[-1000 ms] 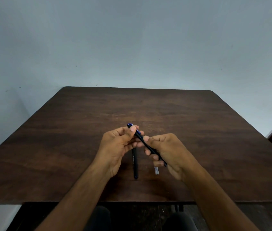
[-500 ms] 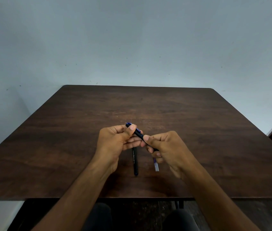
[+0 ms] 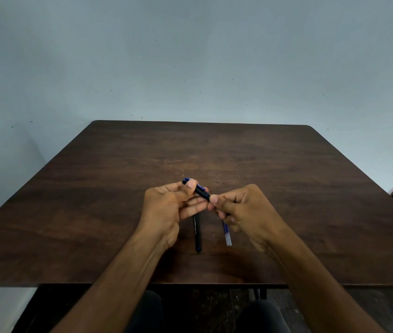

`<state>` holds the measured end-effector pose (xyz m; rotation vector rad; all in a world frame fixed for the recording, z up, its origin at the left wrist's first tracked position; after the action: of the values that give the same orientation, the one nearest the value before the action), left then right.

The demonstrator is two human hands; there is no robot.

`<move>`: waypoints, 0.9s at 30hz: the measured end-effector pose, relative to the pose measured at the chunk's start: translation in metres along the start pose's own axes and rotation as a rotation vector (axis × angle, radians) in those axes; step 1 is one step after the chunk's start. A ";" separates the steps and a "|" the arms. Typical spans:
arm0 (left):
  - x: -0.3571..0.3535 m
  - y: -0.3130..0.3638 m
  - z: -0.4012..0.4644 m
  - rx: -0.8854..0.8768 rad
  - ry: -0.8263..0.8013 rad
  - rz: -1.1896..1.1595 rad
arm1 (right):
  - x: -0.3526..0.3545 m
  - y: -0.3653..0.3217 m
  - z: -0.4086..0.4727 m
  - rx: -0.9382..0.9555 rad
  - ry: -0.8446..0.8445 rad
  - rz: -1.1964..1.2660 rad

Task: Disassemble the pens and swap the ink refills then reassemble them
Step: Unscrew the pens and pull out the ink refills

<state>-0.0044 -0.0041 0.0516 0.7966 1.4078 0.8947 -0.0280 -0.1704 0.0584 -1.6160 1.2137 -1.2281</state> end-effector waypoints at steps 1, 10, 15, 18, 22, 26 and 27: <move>0.001 0.000 0.000 0.004 -0.001 -0.004 | 0.000 -0.001 0.000 -0.020 -0.031 0.041; 0.025 0.028 0.025 -0.068 0.141 0.070 | 0.004 0.012 0.003 0.061 0.072 0.003; 0.023 0.018 0.017 -0.086 0.066 0.214 | -0.002 0.019 0.004 0.043 0.088 0.022; 0.032 0.019 0.020 -0.074 0.016 0.414 | -0.001 0.021 0.004 0.030 0.081 0.042; 0.045 0.019 0.025 -0.131 0.036 0.799 | -0.002 0.021 0.002 0.006 0.027 0.074; 0.052 0.014 0.031 -0.212 0.094 1.110 | -0.010 0.022 0.000 -0.030 -0.019 0.148; 0.053 0.013 0.032 -0.234 0.109 1.144 | -0.012 0.022 0.000 -0.033 -0.028 0.155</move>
<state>0.0249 0.0505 0.0392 1.4022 0.8202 1.9422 -0.0346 -0.1649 0.0346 -1.5267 1.3221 -1.0902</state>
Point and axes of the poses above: each hand's wrist, its own z-axis towards the middle knuckle, its own x-axis out of the back of the hand, y = z × x, the point moved 1 cm from there along z, towards the middle knuckle, and after that the axes turned 13 degrees about -x, right-handed, at the moved point
